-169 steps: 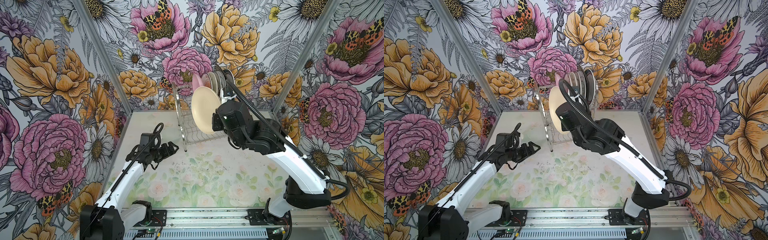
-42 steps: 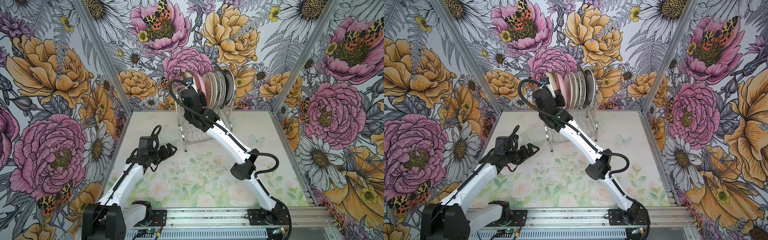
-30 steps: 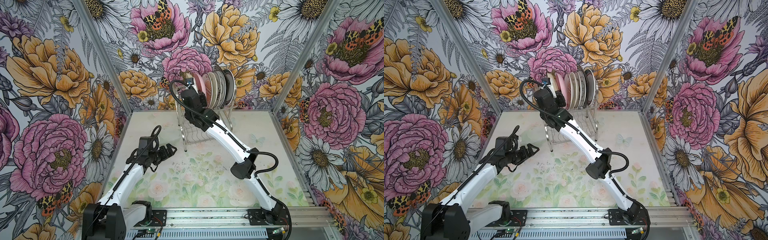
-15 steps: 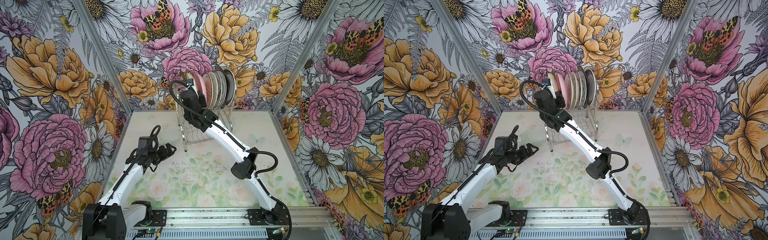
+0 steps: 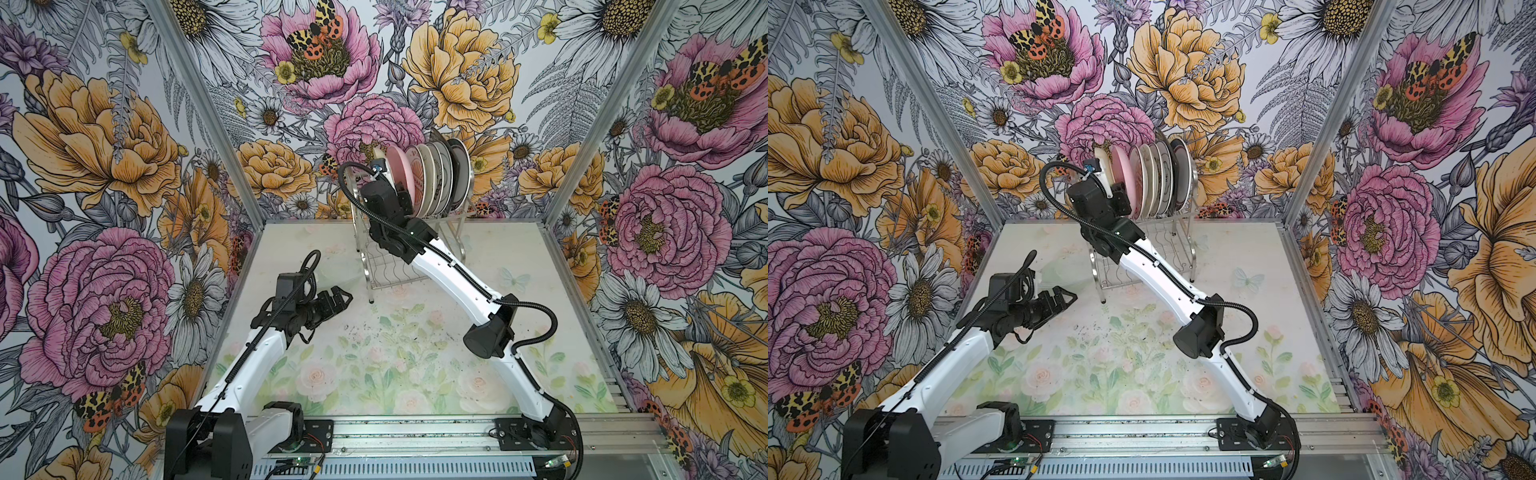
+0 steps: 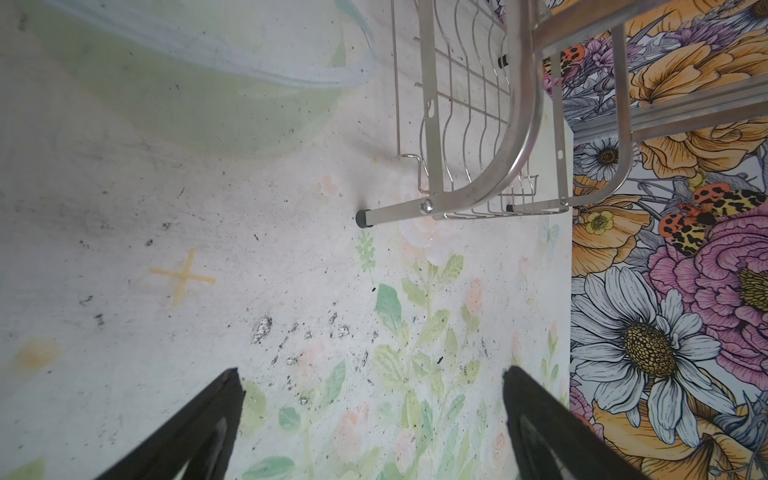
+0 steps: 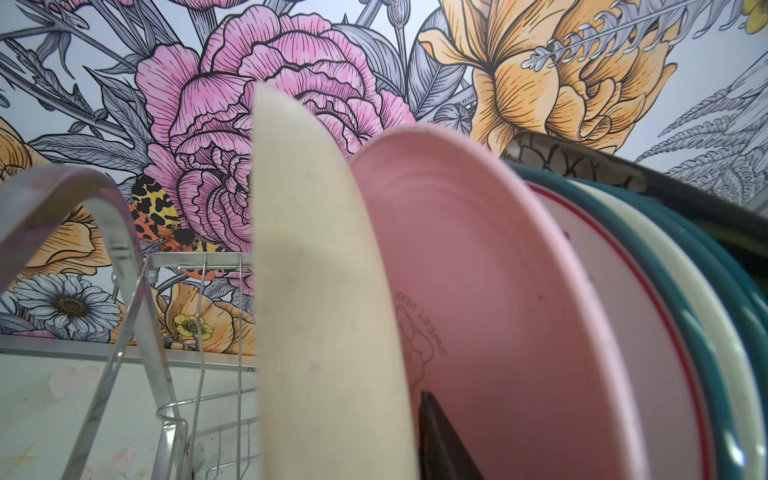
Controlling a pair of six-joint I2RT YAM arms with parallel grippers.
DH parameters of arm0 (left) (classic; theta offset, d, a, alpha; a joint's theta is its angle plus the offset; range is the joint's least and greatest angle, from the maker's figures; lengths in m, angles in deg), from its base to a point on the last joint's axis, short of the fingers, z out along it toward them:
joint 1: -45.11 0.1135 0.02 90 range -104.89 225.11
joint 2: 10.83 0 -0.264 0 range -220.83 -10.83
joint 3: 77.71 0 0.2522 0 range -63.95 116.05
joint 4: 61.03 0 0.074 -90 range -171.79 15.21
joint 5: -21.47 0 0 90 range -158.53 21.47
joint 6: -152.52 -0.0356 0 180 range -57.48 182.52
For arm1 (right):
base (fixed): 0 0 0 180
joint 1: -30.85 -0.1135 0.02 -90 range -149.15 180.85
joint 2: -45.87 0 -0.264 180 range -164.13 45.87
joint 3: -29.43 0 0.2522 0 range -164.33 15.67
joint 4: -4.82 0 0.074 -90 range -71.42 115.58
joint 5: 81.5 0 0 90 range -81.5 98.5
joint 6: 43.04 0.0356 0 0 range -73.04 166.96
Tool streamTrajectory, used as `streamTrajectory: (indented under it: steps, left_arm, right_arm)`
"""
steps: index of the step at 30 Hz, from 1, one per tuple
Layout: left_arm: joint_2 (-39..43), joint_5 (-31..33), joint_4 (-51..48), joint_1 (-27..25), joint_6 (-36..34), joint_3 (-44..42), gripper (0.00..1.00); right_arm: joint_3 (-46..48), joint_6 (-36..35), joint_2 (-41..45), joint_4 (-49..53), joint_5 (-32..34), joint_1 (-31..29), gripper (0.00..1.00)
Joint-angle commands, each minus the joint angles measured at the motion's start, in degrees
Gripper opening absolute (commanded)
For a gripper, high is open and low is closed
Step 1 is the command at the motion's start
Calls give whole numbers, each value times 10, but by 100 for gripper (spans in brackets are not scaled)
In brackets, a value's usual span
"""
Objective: Load the plates into the dish rack
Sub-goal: 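Lower the cream plate into the rack slot in front of the pink plate, then open and withdraw the right gripper from the rack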
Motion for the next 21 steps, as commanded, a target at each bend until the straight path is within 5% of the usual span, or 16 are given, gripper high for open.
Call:
streamTrajectory:
  steps: [1,21]
  left_arm:
    - [11,-8,20,5,3,-6,98]
    - [31,9,20,-15,20,-8,98]
  right_arm:
    - [8,0,48,2,-10,3,38]
    - [107,19,138,3,-30,-29,50]
